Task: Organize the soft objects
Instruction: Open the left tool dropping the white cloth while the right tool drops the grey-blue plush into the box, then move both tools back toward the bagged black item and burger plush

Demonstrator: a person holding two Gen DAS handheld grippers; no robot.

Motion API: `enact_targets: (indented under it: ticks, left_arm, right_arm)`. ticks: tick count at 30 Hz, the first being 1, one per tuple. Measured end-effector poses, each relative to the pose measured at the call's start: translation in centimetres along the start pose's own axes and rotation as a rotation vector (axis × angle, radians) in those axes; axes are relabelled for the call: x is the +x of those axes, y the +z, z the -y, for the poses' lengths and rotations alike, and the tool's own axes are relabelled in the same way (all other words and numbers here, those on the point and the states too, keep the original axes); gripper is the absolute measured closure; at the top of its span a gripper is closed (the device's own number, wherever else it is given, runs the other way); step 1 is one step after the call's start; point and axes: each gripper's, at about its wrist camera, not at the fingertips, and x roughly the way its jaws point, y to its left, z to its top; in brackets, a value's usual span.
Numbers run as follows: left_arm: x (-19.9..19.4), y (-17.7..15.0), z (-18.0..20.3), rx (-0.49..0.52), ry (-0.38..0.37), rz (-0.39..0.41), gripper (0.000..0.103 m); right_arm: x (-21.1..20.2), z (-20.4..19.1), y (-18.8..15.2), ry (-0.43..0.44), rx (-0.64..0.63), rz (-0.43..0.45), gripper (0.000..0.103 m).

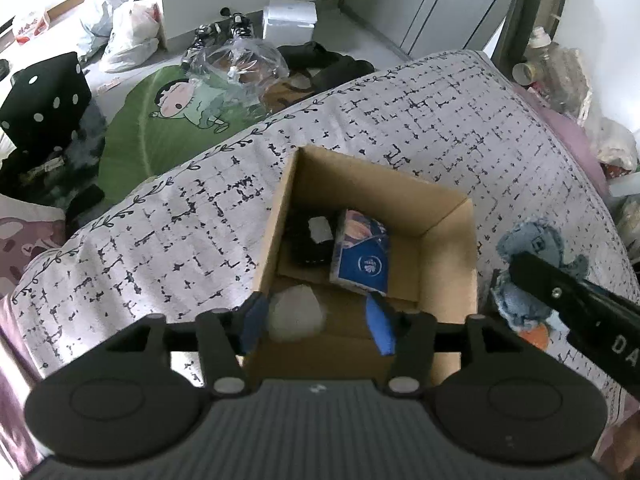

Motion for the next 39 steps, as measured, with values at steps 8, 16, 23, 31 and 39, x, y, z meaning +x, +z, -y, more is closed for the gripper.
enact_targets:
  ticks: [8,16,23,31,39]
  left_arm:
    - [-0.9,0.5,-0.7,-0.026,0.029,0.02,0.045]
    - [-2.0,0.4,-1.3,-0.047,0.054,0.045,0.036]
    - [-2.4,-0.2,-0.5,-0.032,0.054,0.025,0.019]
    - [-3.2,-1.2,2.1,0.06,0.015,0.046,0.007]
    - [-4.3,-2.3,4.4,0.077,-0.017,0.065,0.0]
  right_arm:
    - [0.9,0.2,0.8,0.021,0.028,-0.019,0.072]
    - [-0.2,0.2,1.8,0.039,0.041,0.016,0.035]
    - [-2.0,2.8,0.8,-0.016,0.109,0.039,0.013]
    - [-4.3,5.0,-1.8,-0.061,0.093,0.06,0.006]
    - [-7.9,6.5,-2.9,-0.054,0.049,0.171,0.0]
